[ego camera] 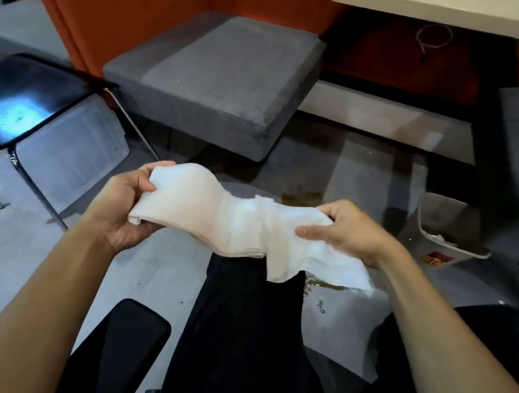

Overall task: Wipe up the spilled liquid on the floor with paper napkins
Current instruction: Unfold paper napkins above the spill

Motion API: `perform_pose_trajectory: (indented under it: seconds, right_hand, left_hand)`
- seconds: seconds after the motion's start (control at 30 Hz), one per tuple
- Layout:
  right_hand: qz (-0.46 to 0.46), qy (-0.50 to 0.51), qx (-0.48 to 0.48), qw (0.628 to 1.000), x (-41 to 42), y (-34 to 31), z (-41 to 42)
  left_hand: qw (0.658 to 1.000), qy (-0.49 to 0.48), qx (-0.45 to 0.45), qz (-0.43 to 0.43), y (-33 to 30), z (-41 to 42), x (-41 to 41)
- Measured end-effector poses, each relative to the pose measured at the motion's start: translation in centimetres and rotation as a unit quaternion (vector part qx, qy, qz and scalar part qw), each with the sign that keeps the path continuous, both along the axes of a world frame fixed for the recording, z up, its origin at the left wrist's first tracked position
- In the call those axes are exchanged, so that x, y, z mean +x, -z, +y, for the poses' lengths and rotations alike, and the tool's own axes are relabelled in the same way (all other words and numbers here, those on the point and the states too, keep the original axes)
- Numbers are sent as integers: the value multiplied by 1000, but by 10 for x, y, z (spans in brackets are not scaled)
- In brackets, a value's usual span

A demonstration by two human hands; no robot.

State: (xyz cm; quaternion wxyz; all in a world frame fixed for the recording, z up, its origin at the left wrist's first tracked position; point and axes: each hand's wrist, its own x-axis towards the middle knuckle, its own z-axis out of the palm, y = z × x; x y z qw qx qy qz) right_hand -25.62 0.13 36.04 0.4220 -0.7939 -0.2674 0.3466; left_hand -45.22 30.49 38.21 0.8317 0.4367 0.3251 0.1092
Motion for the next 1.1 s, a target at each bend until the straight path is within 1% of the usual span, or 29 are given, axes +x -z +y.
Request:
perform_pose_trajectory:
  seconds: [0.07,0.13,0.2,0.27,0.3,0.33,0.4,0.43,0.47,0.5,0.53,0.57,0.6,0.63,0.67,0.7,0.73,0.77,0.8,0.87,0.97,1.03,1.07,1.1]
  right_hand:
    - [72,39,65,995,8,-5,-24]
    - [154,74,134,976,13,-6,-49]
    - [212,99,170,957,14,0,-69]
    - [252,112,186,943,10,16,-80]
    - [272,116,196,935,6,25,-83]
    - [292,122,209,925,1,33,-84]
    - [324,138,246,903,-8,44,-83]
    - [333,145,262,894,-12,47,-83]
    - [340,150,275,887,-14,49,-82]
    - [346,152,285,881,-16,51,-81]
    - [350,155,291,877,-16,51,-80]
    - [353,159,295,874,-17,52,-79]
    - [355,166,297,871,-17,52,-77]
    - [354,170,300,869,-17,53,-76]
    - [352,174,301,869,-16,54,-76]
    - [348,177,300,870,-17,55,-75]
    - [343,178,301,872,-16,56,-75]
    - [339,177,299,874,-16,59,-76]
    - [336,174,293,878,-17,59,-75]
    - [344,164,275,883,-17,61,-75]
    - [376,150,269,874,-16,65,-74]
    - [383,146,281,868,-15,64,-72]
    - [383,146,291,865,-15,62,-71]
    - [385,145,300,860,-15,61,-70]
  left_hand:
    - [1000,-1,-15,-16,-5,-7,5]
    - [999,29,-4,15,-1,-14,6]
    - [990,87,54,96,11,-25,4]
    - [959,148,148,188,21,-37,6]
    - [932,173,215,233,25,-44,9]
    - [892,197,301,274,25,-52,11]
    - [775,230,489,329,19,-78,14]
    - [718,221,578,319,13,-99,14]
    - [677,208,646,283,5,-123,12]
    - [655,213,685,236,0,-148,12]
    - [641,248,701,193,-2,-171,12]
    - [617,301,707,170,0,-189,13]
    - [580,349,718,161,5,-201,16]
    - [541,376,737,154,12,-203,23]
    - [513,381,756,145,19,-200,33]
    - [497,378,769,138,25,-191,41]
    - [490,379,774,131,28,-183,48]
    - [497,381,770,127,32,-177,52]
    - [512,375,763,120,33,-172,53]
    - [558,353,744,100,35,-168,52]
    - [667,296,681,66,29,-165,50]
    - [736,264,620,65,25,-160,50]
    - [755,267,596,62,24,-157,49]
    - [757,281,587,52,24,-156,49]
